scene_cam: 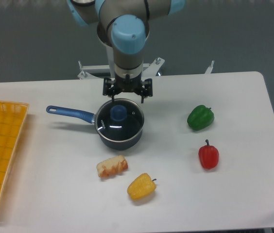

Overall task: Open the lid
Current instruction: 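Lower the open gripper around the blue knob of the glass lid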

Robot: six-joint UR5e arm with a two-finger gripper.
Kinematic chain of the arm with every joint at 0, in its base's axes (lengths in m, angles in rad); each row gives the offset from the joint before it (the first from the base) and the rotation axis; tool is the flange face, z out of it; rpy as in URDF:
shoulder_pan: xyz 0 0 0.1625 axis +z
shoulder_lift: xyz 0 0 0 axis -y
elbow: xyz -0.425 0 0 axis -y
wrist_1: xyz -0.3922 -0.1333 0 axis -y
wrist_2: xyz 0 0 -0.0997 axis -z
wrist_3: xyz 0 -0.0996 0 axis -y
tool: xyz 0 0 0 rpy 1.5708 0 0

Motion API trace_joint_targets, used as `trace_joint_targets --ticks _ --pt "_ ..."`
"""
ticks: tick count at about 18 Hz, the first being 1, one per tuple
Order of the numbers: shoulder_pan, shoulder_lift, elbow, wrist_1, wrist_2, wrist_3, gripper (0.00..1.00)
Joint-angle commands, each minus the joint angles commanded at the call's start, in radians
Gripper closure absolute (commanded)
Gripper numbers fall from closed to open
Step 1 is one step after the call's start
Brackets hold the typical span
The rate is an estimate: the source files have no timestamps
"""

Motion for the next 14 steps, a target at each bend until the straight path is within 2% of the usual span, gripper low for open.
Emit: trace_joint_targets --ticks 14 --pt "-0.025 -0.04 -0.002 0.011 0.003 0.0 0.0"
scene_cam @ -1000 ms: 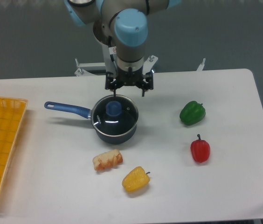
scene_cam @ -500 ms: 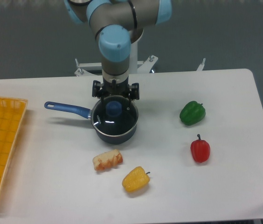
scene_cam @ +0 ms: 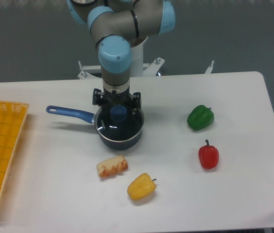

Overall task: Open the lid
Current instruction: 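Lower the open gripper around the blue knob of the glass lid, then close the gripper on the blue lid knob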

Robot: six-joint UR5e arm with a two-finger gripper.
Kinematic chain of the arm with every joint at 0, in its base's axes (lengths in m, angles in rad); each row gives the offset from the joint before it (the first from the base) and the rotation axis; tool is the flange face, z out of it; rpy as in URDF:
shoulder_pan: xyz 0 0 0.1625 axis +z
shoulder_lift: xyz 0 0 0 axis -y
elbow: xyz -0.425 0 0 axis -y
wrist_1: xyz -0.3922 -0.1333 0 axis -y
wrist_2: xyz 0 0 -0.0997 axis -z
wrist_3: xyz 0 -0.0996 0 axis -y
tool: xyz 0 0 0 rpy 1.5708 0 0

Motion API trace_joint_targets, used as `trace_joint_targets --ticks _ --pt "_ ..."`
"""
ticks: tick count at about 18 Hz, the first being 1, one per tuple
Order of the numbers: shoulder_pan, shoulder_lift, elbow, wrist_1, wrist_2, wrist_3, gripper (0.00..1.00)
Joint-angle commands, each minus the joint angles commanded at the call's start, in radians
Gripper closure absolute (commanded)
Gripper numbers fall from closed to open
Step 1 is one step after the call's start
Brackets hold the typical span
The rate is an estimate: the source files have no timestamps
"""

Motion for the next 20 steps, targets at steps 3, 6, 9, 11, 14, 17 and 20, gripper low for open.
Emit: trace_joint_targets --ticks 3,6,9,11,14,17,20 --pt "-0.006 -0.012 0.0 0.0 0.002 0.0 0.0" --pt "-0.018 -0.026 -0.002 0.02 0.023 -0.003 0.0" --pt "-0.023 -0.037 -0.025 0.052 0.047 -0.012 0.0" --pt "-0.026 -0.037 -0.028 0.052 0.054 -0.009 0.0" --pt "-0.028 -0.038 -0.028 0.052 0.054 -0.011 0.0" --pt "-0.037 -0.037 -0.026 0.052 0.054 -0.009 0.0" --pt "-0.037 -0.034 -0.025 0.051 0.055 -0.006 0.04"
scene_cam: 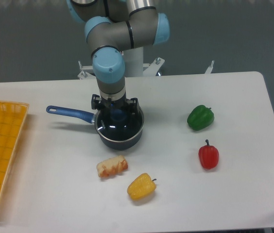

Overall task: Open the lid
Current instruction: 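Close the gripper on the blue lid knob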

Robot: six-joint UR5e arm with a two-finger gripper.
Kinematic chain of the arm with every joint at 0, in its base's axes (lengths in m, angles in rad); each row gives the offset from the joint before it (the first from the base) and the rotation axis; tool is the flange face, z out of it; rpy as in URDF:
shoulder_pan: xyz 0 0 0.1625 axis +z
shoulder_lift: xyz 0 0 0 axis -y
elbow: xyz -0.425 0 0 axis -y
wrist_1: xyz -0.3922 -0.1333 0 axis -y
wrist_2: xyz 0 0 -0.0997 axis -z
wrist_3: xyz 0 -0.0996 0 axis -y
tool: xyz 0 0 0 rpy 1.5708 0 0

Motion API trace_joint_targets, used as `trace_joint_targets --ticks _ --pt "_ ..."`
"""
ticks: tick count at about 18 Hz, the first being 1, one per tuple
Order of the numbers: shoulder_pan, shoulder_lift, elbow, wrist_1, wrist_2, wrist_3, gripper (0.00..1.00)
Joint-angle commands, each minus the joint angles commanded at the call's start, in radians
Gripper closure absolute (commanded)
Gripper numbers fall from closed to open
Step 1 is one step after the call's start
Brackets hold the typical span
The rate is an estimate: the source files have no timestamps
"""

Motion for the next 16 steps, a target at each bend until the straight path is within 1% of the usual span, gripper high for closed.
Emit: trace_joint_targets --ticks 3,4,10,16 --pt "-0.002 -0.002 -0.003 0.0 0.006 0.002 0.11" --pt "-0.003 -0.002 -0.003 0.0 0.006 0.002 0.16" --pt "-0.014 -0.002 0.0 -0.002 0.008 0.003 0.22" --pt "-0.014 -0.002 0.008 -0.003 0.008 0.005 0.22"
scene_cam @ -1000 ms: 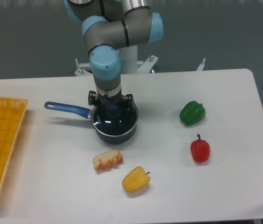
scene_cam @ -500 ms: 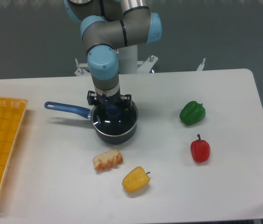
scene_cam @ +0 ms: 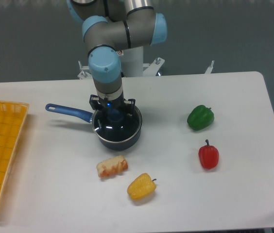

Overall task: Open the lid
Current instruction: 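Close the gripper on the blue lid knob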

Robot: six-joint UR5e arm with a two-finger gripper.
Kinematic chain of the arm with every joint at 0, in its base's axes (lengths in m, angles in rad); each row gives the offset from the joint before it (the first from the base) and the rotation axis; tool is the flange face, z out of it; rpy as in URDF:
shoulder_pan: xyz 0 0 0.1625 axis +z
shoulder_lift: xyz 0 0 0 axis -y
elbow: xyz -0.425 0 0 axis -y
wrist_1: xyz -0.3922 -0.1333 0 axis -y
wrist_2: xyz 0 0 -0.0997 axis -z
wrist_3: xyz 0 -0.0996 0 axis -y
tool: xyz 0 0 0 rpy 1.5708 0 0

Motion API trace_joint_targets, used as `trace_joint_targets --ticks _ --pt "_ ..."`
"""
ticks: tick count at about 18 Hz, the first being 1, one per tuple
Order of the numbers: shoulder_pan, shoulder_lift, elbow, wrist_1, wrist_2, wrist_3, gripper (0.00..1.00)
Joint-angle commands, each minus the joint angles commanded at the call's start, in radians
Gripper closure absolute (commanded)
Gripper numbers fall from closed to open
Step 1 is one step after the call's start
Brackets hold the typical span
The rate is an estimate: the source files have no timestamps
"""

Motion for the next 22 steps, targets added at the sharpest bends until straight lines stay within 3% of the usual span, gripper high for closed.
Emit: trace_joint_targets --ticks 14,22 --pt "0.009 0.0 0.014 0.0 0.006 -0.002 0.23" --pt "0.006 -0.003 0.023 -0.002 0.008 -0.011 0.17"
